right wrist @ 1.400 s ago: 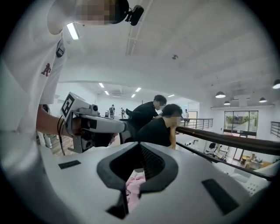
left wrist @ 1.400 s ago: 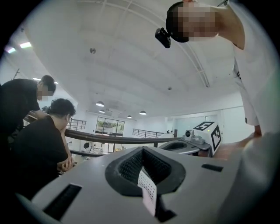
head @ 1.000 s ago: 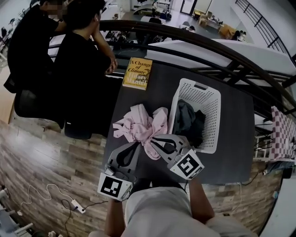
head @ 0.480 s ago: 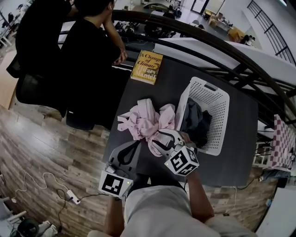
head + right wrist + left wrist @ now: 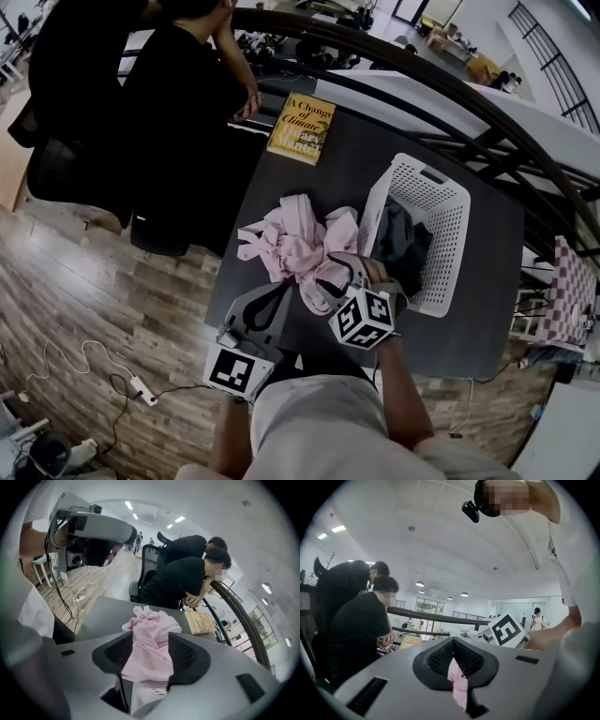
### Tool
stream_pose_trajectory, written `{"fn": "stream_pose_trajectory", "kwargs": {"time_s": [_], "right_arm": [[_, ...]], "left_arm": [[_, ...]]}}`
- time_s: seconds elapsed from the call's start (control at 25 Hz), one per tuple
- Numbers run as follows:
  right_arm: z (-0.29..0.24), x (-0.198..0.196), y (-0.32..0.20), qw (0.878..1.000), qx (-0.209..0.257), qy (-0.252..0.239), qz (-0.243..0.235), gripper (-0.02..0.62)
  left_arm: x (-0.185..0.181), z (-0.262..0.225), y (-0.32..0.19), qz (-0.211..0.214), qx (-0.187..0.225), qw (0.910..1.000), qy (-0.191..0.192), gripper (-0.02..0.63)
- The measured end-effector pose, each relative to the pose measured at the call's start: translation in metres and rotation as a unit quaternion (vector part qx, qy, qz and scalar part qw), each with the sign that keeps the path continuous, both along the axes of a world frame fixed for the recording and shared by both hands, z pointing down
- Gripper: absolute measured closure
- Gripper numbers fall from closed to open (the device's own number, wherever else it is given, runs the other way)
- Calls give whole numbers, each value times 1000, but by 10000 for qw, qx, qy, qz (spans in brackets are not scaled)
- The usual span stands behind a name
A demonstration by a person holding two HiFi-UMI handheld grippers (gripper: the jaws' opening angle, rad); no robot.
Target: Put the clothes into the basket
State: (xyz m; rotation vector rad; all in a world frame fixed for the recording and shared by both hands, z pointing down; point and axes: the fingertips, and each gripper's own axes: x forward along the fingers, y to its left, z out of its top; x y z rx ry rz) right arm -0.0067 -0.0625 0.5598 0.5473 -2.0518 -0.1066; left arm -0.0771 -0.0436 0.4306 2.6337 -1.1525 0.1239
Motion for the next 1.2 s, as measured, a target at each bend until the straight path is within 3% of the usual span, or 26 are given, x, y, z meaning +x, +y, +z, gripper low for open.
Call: {"fn": "stream_pose_trajectory", "kwargs": {"time_s": [0.32, 0.72, 0.96, 1.2], "right_arm": [[22, 4, 5, 9944, -270, 957, -361, 348], [47, 12, 5, 9749, -398, 2042, -794, 324], [56, -6, 6, 9729, -607, 1985, -1015, 324], [68, -28, -2, 9782, -751, 1750, -831, 324]], "left_arm": [[8, 6, -8, 65, -56, 9999, 52, 604], [-2, 11, -15, -45, -125, 9997, 207, 604], [-11, 16, -18, -100, -139, 9995, 248, 604], [-27, 19, -20, -197, -186, 9993, 247, 604]]}}
